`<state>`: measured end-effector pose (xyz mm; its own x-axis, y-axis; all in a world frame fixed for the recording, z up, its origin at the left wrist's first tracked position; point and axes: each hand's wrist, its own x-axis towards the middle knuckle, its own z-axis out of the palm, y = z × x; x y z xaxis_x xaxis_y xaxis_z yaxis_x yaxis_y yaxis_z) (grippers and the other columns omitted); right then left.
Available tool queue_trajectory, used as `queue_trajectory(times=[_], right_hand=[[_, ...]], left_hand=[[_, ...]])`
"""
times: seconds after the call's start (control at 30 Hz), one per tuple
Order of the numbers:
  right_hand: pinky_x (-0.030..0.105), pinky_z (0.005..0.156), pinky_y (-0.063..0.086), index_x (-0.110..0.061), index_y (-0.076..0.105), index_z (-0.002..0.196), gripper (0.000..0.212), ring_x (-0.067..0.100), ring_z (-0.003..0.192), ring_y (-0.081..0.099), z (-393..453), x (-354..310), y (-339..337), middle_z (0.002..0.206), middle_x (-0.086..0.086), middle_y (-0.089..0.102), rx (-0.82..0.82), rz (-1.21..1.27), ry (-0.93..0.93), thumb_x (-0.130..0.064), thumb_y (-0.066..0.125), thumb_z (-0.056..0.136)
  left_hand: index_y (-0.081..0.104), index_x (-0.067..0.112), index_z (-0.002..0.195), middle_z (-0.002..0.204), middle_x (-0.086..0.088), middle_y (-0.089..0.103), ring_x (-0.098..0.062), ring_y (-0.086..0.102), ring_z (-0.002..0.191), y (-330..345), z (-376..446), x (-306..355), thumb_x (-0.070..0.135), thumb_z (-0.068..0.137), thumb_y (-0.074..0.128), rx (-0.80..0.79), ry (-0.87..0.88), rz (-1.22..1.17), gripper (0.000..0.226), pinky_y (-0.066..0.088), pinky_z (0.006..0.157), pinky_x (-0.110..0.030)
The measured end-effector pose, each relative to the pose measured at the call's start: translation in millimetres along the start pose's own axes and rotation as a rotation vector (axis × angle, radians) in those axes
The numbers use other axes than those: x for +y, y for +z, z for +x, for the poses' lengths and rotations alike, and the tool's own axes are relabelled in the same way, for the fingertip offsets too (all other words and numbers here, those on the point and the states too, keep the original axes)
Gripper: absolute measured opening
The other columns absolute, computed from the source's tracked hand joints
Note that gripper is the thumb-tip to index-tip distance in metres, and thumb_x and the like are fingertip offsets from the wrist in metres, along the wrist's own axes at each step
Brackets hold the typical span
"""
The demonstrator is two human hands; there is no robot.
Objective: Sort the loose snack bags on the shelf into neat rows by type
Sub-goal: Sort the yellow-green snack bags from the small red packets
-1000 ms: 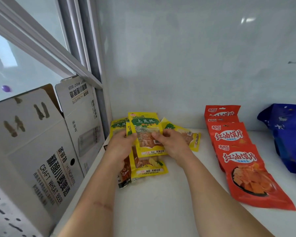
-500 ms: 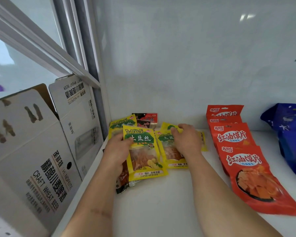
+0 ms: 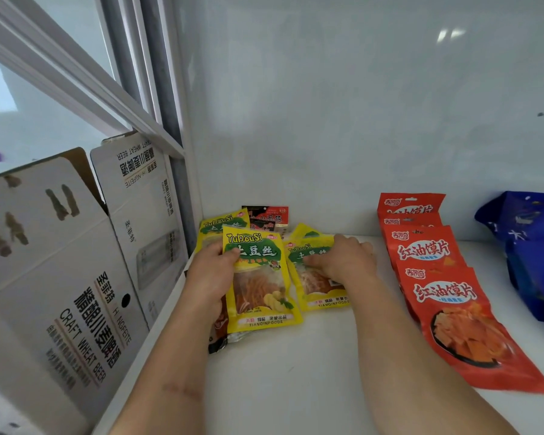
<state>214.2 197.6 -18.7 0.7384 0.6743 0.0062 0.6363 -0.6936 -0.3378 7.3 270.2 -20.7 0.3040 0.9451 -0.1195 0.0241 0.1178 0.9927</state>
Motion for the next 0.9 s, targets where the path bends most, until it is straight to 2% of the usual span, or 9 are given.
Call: queue_trajectory(times=[0.13, 0.23, 0.33, 0.47, 0.57, 0.7, 0.77, 0.83, 0.9], right_hand=[[0.046, 0.113, 0.025, -0.016, 0.035, 0.149, 0.104, 0.035, 0.144, 0.027, -1, 3, -3, 0.154, 0.014, 0.035, -0.006, 0.004, 0.056, -0.08, 0.061, 0.072], [0.045, 0.11, 0.029, -0.015, 0.041, 0.143, 0.102, 0.035, 0.139, 0.036, -3, 6, -4, 0.148, 0.013, 0.045, -0.054, -0.048, 0.086, -0.084, 0.059, 0.07], [0.045, 0.109, 0.03, -0.015, 0.042, 0.141, 0.096, 0.034, 0.137, 0.038, -4, 5, -3, 0.146, 0.012, 0.045, -0.035, -0.019, 0.086, -0.079, 0.063, 0.072], [0.043, 0.104, 0.038, -0.018, 0.048, 0.131, 0.08, 0.035, 0.127, 0.051, -4, 6, -3, 0.134, 0.011, 0.058, 0.021, 0.145, 0.085, -0.065, 0.072, 0.071], [0.046, 0.094, 0.051, -0.019, 0.056, 0.117, 0.062, 0.031, 0.106, 0.066, -1, 8, -3, 0.11, 0.006, 0.071, 0.074, 0.429, 0.03, -0.049, 0.076, 0.067], [0.048, 0.081, 0.058, -0.016, 0.058, 0.105, 0.038, 0.031, 0.092, 0.07, -5, 13, -3, 0.097, 0.007, 0.072, 0.105, 0.778, 0.011, -0.027, 0.08, 0.076], [0.037, 0.069, 0.056, -0.015, 0.065, 0.088, 0.008, 0.027, 0.08, 0.07, -10, 14, -6, 0.081, 0.004, 0.071, 0.084, 0.775, -0.033, -0.017, 0.071, 0.082], [0.03, 0.064, 0.049, -0.009, 0.066, 0.076, 0.012, 0.026, 0.074, 0.067, -16, 15, -9, 0.073, 0.004, 0.068, 0.035, 0.727, -0.029, -0.014, 0.061, 0.085], [0.036, 0.073, 0.054, -0.003, 0.069, 0.082, 0.017, 0.033, 0.083, 0.07, -16, 17, -12, 0.083, 0.012, 0.073, -0.019, 0.716, -0.002, -0.017, 0.06, 0.081]], left_hand=[[0.072, 0.019, 0.094, 0.1, -0.005, 0.078, -0.029, 0.075, 0.095, -1, -2, 0, 0.015, 0.102, 0.052, 0.006, 0.005, 0.033, 0.021, 0.058, 0.09, -0.056], [0.072, 0.021, 0.093, 0.1, -0.003, 0.078, -0.029, 0.074, 0.096, -2, -2, -1, 0.017, 0.101, 0.053, 0.014, 0.007, 0.052, 0.021, 0.057, 0.091, -0.056], [0.073, 0.022, 0.093, 0.099, -0.002, 0.078, -0.029, 0.074, 0.096, -2, -2, -2, 0.018, 0.1, 0.054, 0.019, 0.017, 0.065, 0.02, 0.057, 0.091, -0.057], [0.072, 0.021, 0.096, 0.101, -0.001, 0.078, -0.027, 0.073, 0.096, -1, -5, -2, 0.018, 0.101, 0.053, 0.025, 0.033, 0.085, 0.02, 0.056, 0.093, -0.054], [0.072, 0.023, 0.092, 0.099, 0.002, 0.078, -0.025, 0.073, 0.097, 0, -7, 0, 0.019, 0.101, 0.052, 0.029, 0.063, 0.101, 0.023, 0.056, 0.093, -0.053], [0.07, 0.024, 0.091, 0.102, 0.003, 0.076, -0.023, 0.071, 0.099, 4, -11, 3, 0.016, 0.103, 0.049, 0.033, 0.098, 0.131, 0.026, 0.055, 0.096, -0.05], [0.069, 0.026, 0.088, 0.102, 0.006, 0.075, -0.021, 0.07, 0.101, 7, -14, 4, 0.015, 0.103, 0.048, 0.036, 0.123, 0.154, 0.028, 0.054, 0.097, -0.049], [0.067, 0.028, 0.085, 0.098, 0.01, 0.072, -0.021, 0.068, 0.102, 8, -15, 5, 0.013, 0.103, 0.048, 0.036, 0.138, 0.171, 0.03, 0.053, 0.098, -0.048], [0.067, 0.028, 0.084, 0.094, 0.013, 0.07, -0.02, 0.068, 0.1, 9, -16, 5, 0.011, 0.103, 0.048, 0.029, 0.138, 0.165, 0.032, 0.053, 0.098, -0.049]])
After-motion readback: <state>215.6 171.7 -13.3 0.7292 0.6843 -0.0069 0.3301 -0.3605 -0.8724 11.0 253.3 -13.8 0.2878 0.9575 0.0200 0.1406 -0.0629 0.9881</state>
